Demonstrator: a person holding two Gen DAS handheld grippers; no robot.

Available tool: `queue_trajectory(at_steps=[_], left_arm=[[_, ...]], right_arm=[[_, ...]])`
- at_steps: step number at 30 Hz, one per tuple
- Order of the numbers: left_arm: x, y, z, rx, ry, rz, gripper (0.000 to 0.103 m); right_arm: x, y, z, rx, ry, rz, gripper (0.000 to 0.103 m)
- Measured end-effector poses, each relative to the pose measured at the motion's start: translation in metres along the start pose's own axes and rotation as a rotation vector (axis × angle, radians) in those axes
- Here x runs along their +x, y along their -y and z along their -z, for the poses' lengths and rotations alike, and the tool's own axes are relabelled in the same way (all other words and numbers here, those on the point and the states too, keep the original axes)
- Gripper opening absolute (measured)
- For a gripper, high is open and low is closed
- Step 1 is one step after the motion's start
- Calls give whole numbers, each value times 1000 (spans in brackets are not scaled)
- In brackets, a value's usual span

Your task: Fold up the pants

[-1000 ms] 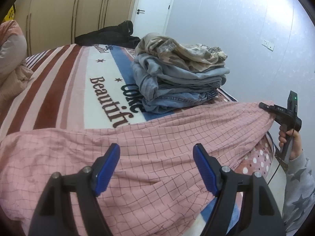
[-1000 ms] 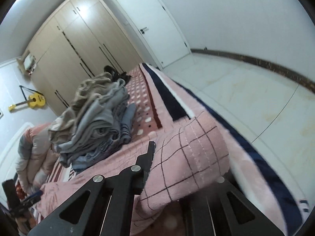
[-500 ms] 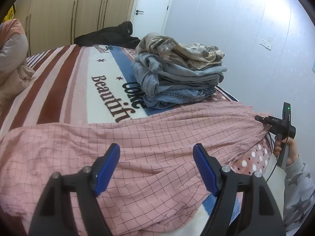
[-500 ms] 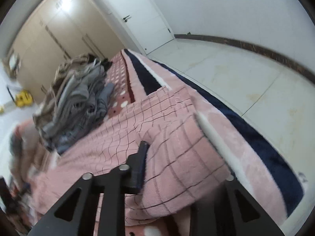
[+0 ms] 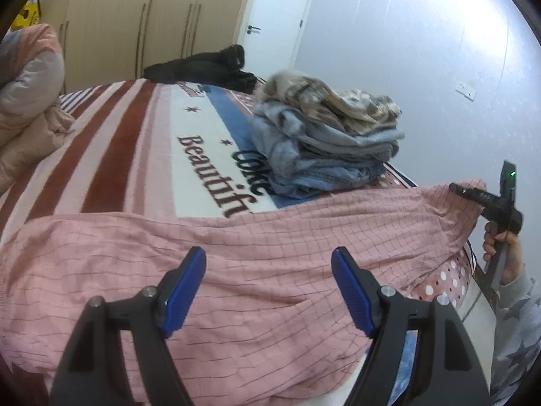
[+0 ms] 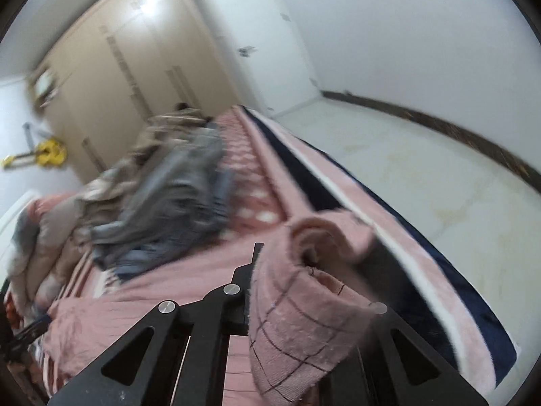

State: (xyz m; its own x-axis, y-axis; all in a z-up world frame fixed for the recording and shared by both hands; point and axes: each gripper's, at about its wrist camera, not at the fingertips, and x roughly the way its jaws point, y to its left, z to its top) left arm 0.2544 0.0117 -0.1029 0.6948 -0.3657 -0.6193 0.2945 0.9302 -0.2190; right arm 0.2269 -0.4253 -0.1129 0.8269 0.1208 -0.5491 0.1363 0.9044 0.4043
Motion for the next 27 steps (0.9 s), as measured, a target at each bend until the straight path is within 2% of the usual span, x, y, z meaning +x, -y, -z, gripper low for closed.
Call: queue_trajectory(at_steps=[4,8,12,16,22,27], left_arm=[[-21,-21,0,-6,41,-52,73],[-55,-52,6,-27,91,-109,73],[-84,-83,18,-50,121,-151,73],[-107,-114,32,-85,138,-187,73],[-130,-155,54,-141,145,-231,73],[-133,-171,63,-173,146,-231,73]], right_arm=[[-8,-75,-6,-127,10,-97,3],[1,-162,4,-252,-31,-205,3],[22,-246,36,-369,-94,-295,3],[55,-314,85,-475,-176,-327,3],[87,-372,154,-648,-256,-305,3],[107,-379,182,-684,-344,-276,7]])
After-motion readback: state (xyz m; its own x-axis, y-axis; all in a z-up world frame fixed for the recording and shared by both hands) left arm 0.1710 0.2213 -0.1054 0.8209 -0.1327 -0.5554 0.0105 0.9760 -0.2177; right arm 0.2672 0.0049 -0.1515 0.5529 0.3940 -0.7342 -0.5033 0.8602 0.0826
